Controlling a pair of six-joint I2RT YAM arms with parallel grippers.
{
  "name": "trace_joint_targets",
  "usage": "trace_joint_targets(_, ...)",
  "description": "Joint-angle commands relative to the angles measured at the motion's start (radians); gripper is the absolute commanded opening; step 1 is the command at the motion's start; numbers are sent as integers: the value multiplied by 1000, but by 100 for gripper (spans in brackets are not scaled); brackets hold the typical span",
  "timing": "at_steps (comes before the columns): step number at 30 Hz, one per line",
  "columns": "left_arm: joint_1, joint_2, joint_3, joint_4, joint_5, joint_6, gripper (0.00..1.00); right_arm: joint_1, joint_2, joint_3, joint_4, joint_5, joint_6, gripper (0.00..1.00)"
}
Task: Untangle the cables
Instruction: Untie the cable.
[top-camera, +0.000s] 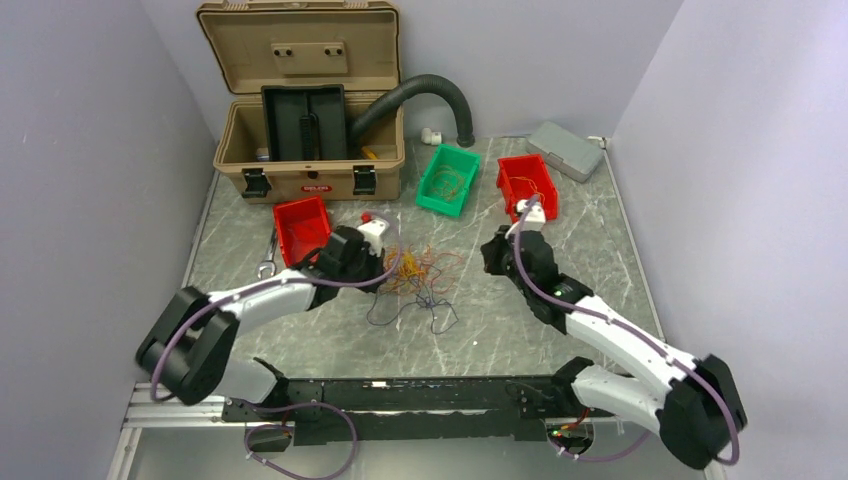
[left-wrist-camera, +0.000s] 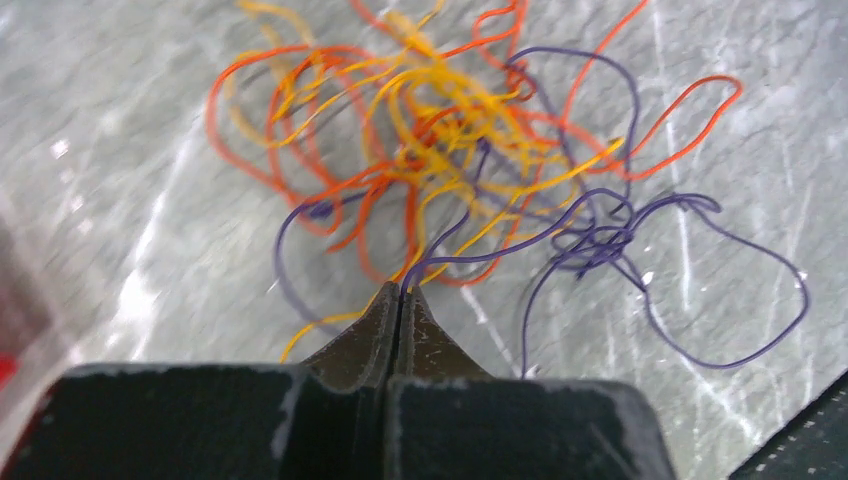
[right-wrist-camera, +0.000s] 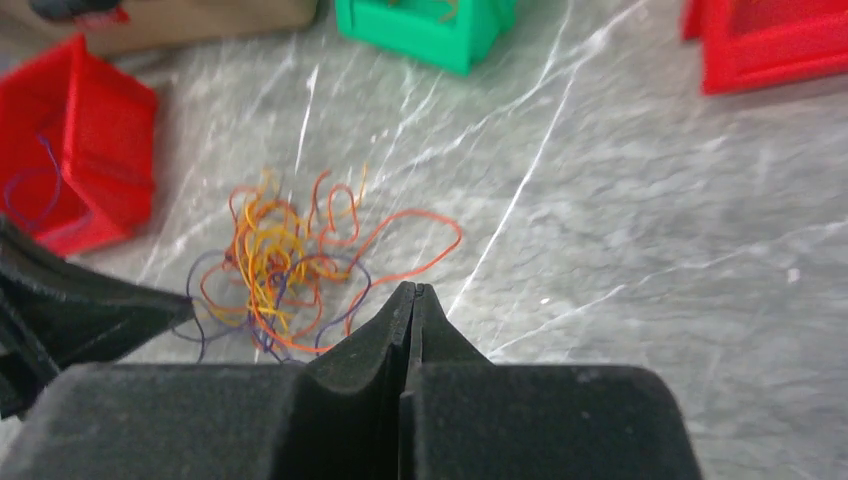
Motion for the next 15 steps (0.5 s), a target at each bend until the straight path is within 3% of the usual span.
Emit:
trace_joint_targets(1,19,-165,-112,179,-53,6,0,-22,-127,-39,13,97,-41,4)
trace_joint_targets(4,20,-232,-119,192,25,33,0,-25,-36,-20,64,-78,-83,61)
trace_joint_targets(6,19,-268,-112,208,112,42,0,-24,70,20,67,-179,-86,80)
trace_joint_targets(10,14,-305,-141,256,215,24,0,-24,262,111,66,-269,-74,87)
trace_joint_targets(15,8,-200,-142,253,320,79,0,-12,387,214,82,-316,-90,75)
